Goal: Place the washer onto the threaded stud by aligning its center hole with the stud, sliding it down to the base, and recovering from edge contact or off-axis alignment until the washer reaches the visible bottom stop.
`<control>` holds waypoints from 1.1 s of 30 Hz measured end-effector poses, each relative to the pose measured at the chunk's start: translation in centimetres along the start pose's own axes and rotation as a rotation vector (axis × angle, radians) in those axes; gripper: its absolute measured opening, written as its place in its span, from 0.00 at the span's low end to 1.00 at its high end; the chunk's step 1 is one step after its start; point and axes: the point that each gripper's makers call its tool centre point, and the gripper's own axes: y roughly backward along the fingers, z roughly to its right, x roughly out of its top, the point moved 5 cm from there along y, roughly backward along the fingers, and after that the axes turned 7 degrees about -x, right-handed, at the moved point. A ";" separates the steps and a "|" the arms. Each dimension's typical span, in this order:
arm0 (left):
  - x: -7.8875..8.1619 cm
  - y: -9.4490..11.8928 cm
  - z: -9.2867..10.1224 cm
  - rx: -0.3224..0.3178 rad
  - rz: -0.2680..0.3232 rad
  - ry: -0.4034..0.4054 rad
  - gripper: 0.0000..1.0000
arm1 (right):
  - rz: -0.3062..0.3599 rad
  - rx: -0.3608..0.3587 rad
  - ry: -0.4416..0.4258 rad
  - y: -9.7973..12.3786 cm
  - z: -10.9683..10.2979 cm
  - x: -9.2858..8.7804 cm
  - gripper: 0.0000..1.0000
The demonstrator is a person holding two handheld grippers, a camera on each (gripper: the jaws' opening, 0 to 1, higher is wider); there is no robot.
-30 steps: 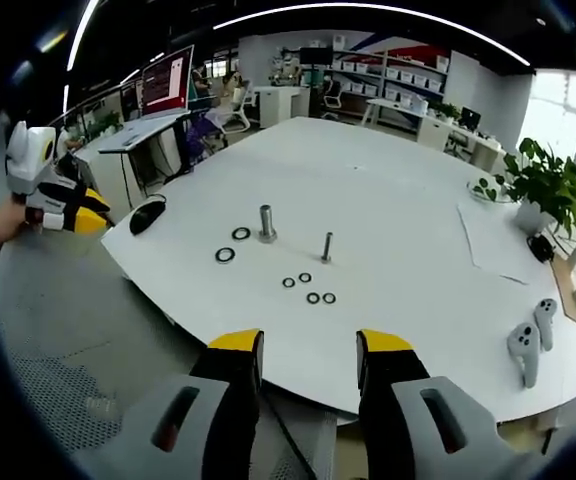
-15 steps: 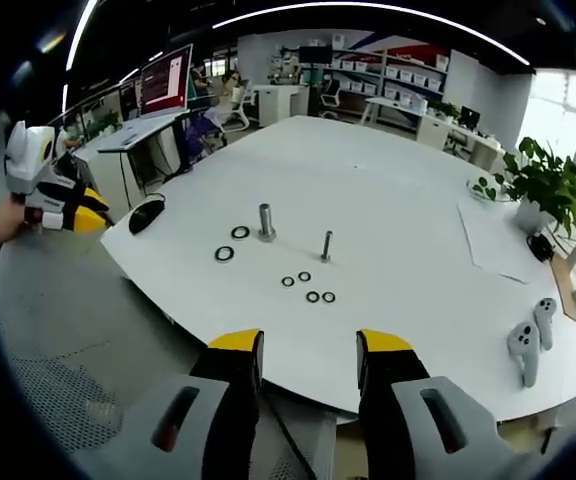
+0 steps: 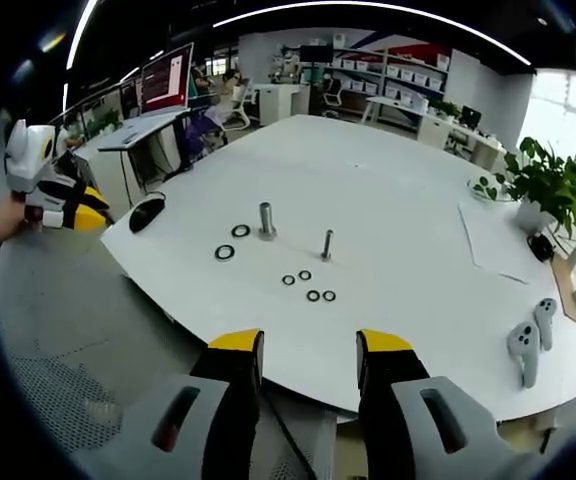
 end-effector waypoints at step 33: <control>0.3 0.2 0.2 -0.035 0.036 0.016 0.18 | -0.024 -0.010 0.041 -0.1 -0.2 -0.4 0.39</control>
